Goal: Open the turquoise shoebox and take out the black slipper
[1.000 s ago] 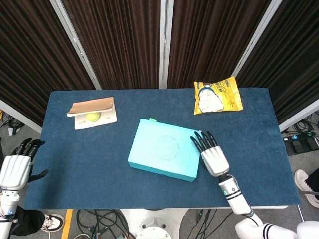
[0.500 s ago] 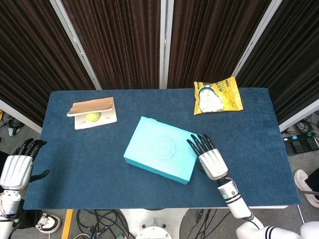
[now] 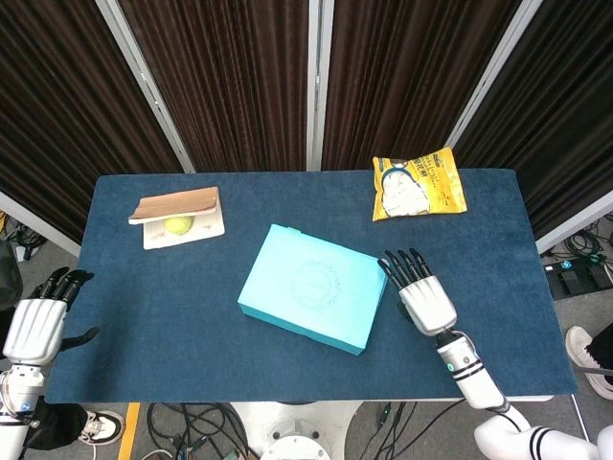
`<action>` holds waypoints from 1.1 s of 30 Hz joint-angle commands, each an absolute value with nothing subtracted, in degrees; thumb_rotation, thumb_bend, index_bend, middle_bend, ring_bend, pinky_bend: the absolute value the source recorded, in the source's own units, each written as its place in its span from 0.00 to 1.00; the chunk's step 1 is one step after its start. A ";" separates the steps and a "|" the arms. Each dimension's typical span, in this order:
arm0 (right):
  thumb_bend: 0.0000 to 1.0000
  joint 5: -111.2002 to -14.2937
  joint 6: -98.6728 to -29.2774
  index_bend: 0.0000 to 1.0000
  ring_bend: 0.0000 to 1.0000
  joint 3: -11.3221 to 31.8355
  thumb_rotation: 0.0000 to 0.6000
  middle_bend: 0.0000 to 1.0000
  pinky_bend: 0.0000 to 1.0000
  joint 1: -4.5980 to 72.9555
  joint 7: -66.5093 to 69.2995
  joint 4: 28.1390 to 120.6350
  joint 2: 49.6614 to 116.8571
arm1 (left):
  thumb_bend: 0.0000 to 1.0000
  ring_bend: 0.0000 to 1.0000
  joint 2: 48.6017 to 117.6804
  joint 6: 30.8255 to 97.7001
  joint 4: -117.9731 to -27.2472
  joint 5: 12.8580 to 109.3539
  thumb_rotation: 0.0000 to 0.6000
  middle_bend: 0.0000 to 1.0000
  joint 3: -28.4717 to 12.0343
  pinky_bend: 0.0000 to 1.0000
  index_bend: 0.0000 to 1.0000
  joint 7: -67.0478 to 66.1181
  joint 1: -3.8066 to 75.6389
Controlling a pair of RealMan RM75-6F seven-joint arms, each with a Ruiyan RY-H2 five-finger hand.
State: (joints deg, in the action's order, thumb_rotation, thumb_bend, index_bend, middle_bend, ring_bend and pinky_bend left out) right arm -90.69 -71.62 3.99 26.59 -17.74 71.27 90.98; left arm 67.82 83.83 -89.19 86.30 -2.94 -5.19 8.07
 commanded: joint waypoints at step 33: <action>0.21 -98.22 -75.46 0.00 0.00 0.37 1.00 0.05 0.00 32.28 -4.01 48.83 102.00 | 0.07 0.11 68.51 83.45 -86.69 85.99 1.00 0.19 -2.89 0.32 0.19 -2.83 8.35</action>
State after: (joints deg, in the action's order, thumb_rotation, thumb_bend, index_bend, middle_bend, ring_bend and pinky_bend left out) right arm -98.21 -75.50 0.42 32.25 -4.04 48.89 102.01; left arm 68.52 83.44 -86.69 85.99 -2.89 -2.83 8.36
